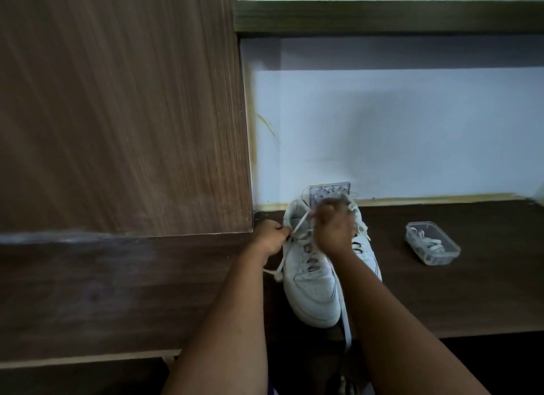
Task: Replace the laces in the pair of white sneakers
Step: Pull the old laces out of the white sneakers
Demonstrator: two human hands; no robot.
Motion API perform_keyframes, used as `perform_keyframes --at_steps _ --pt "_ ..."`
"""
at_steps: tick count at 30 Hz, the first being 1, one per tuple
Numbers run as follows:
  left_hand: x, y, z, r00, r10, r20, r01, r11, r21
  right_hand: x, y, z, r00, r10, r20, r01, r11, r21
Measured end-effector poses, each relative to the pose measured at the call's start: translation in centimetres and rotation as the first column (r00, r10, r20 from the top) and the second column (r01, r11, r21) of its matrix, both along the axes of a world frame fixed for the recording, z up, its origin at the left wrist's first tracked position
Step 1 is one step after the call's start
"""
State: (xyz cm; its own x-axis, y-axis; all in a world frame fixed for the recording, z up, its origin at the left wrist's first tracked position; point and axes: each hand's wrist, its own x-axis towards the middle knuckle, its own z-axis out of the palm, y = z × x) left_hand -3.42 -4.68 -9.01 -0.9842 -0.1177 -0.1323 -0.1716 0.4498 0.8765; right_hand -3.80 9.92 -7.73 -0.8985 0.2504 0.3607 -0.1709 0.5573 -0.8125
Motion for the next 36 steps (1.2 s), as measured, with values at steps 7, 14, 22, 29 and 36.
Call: perform_keyframes --at_steps 7,14,22,29,36 --pt "0.0 0.0 0.0 1.0 -0.001 0.002 0.001 1.0 0.004 0.8 2.6 0.8 0.979 -0.192 0.066 0.165 0.941 0.295" --pt "0.4 0.1 -0.2 1.0 -0.001 -0.009 0.002 1.0 0.027 0.9 -1.5 -1.2 0.987 0.139 0.079 -0.151 0.64 0.754" --pt "0.4 0.0 -0.3 1.0 -0.01 -0.008 0.01 1.0 0.003 0.0 3.5 2.9 0.868 -0.478 0.134 0.492 0.865 -0.102" --pt "0.2 0.1 -0.2 0.999 0.028 0.017 -0.027 0.999 -0.043 1.2 3.5 3.0 0.988 -0.135 -0.082 0.12 0.979 -0.167" --pt "2.0 2.0 3.5 0.964 -0.086 -0.252 0.227 0.759 0.611 4.2 -0.5 6.0 0.824 0.561 -0.075 -0.566 0.82 -0.084"
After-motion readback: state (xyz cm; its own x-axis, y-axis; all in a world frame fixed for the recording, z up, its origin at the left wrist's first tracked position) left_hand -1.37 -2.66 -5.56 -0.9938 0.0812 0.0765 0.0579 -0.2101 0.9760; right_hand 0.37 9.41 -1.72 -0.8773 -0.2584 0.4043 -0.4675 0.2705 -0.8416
